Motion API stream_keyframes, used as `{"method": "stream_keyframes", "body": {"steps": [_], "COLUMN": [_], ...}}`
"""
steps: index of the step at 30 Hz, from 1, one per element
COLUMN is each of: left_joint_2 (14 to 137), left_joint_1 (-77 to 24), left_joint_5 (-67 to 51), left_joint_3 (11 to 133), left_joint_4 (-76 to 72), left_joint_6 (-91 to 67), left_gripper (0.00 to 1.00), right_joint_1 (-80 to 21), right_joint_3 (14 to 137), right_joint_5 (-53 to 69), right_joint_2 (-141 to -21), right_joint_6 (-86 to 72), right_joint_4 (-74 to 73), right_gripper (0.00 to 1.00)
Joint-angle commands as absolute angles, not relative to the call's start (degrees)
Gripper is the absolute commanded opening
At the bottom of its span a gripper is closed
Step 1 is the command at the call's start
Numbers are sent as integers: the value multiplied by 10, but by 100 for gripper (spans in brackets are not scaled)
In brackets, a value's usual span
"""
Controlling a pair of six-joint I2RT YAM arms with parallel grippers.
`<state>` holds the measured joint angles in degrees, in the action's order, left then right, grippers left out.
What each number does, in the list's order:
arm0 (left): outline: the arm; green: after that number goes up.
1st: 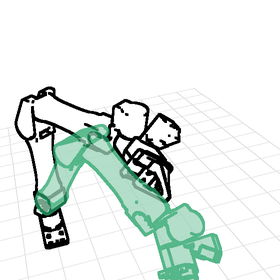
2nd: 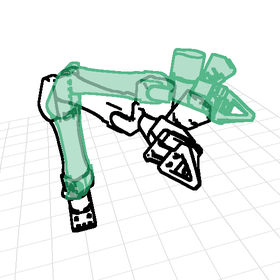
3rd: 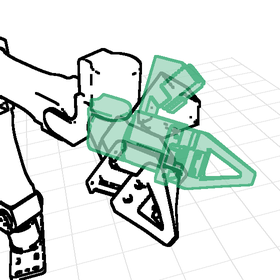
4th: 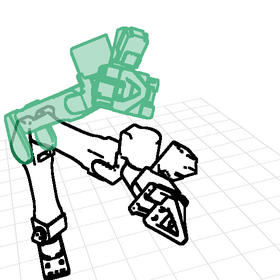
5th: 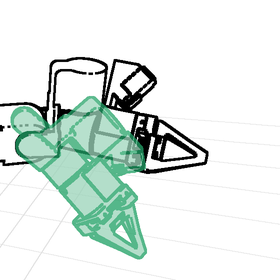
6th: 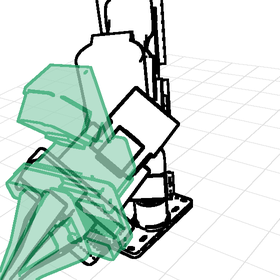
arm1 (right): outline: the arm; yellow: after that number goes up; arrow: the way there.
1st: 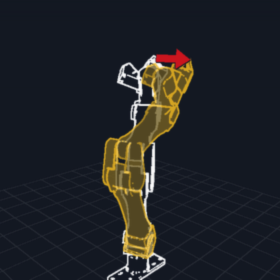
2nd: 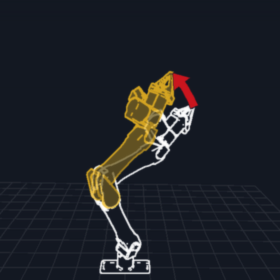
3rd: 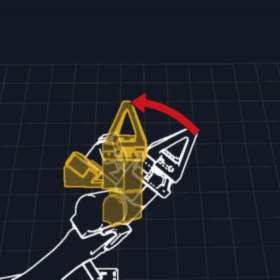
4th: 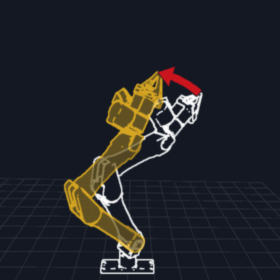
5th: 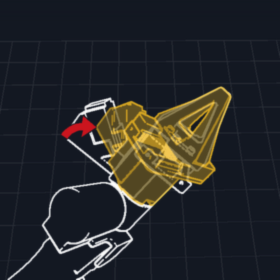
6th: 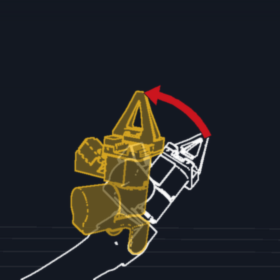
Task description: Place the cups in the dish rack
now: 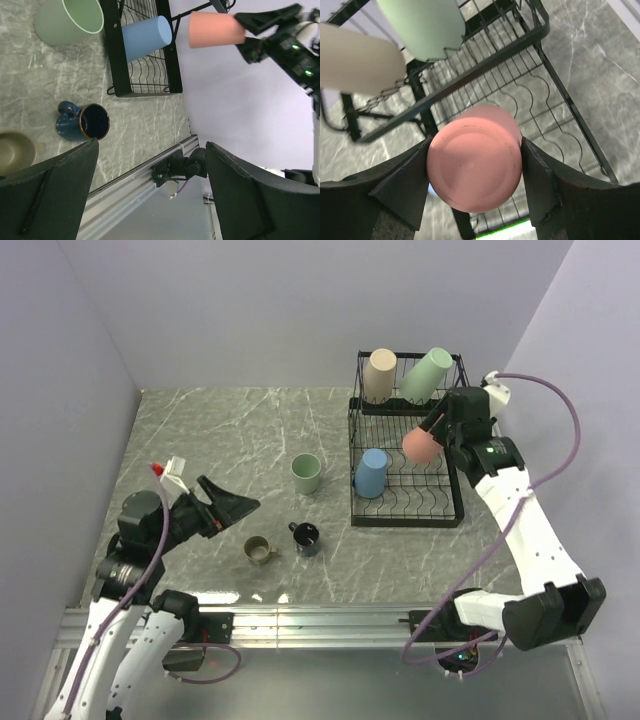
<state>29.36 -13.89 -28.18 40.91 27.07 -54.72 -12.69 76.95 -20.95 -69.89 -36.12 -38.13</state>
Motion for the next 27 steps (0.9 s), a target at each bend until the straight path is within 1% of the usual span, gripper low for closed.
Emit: {"method": "stream_keyframes", "body": {"steps": [1,4,8,11,14,21,26,27], "left_joint_2": [254,226,200,192,187,176,163,160], "left_joint_1": [-136,-136,-136,-136,-136,-136,-136,-136], "left_joint_5": [-251,-236,-222,-212,-203,-194,-194,-194], "left_joint_3": [439,446,467,486,502,519,517,516], "left_joint_4": [352,394,446,482,503,529,542,543], "left_joint_6": [-536,-546,-555,-558,-557,-563,-565,-566], "left_gripper": [92,92,92,92,91,91,91,91], "right_joint_1": [-124,-123,-123,-125,-126,-134,-135,-135], "right_joint_3": [736,704,616,556,532,548,589,600], "right_joint_5": [-255,-273,-302,-301,-290,-294,-301,-300], "right_joint_2": [-718,-736,-725,-715,-729,-784,-818,-837], "right_joint_6": [-381,-418,-470,-509,-540,-564,-561,-562], "right_joint_4": [-289,-262,-197,-125,-91,-79,-103,-126], "right_gripper": [0,0,0,0,0,0,0,8]}}
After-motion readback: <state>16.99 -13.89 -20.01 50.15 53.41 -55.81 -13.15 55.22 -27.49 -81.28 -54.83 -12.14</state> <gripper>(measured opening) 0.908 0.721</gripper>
